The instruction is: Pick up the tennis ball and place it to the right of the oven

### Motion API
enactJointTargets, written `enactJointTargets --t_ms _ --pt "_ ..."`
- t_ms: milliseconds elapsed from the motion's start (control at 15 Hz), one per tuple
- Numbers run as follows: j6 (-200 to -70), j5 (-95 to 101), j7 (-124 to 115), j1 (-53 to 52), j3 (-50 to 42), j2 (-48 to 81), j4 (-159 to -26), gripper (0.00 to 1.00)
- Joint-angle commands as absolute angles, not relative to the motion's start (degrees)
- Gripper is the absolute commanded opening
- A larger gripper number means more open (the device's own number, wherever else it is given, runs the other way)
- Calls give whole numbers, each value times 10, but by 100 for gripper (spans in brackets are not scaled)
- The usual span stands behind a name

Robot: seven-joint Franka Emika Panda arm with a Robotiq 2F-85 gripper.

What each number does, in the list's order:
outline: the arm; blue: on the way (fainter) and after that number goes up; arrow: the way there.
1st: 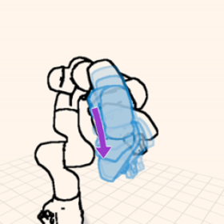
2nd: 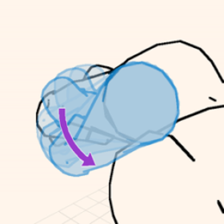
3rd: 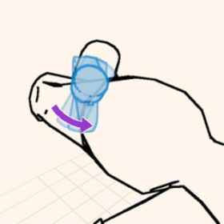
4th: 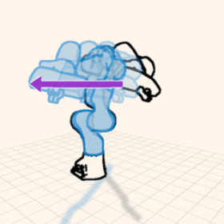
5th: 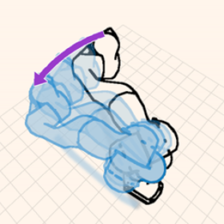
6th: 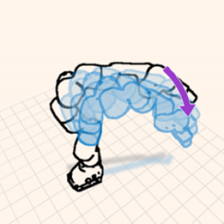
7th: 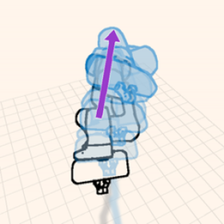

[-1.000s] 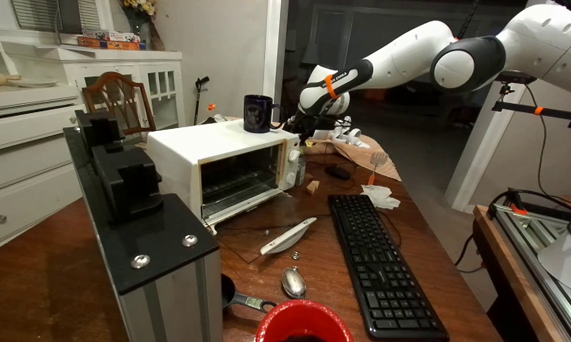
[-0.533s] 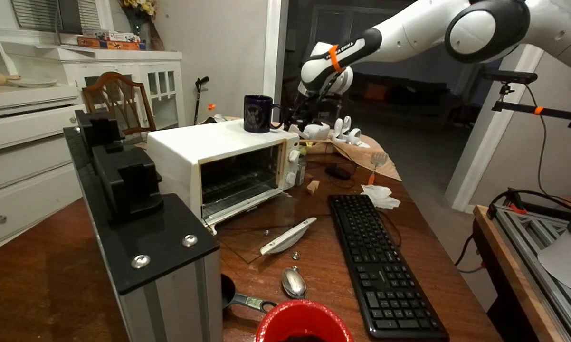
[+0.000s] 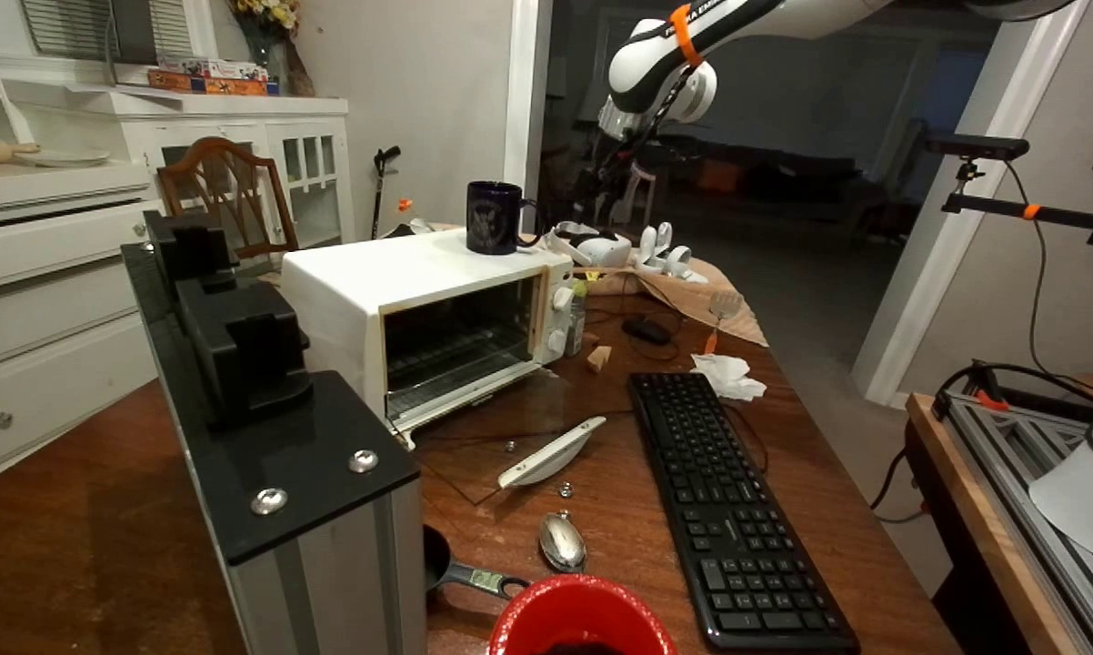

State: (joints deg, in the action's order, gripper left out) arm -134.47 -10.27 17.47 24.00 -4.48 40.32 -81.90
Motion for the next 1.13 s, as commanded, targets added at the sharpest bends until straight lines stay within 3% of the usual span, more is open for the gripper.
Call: enactJointTargets --t_ms 0,533,600,1067 --pt "-1358 -86 215 235 -45 303 -956 100" --pt "-1388 -82 263 201 -48 138 -1183 100" --pt "-1360 -90 265 207 -50 196 -1101 100" --pt "-1374 -90 265 193 -56 147 -1166 100"
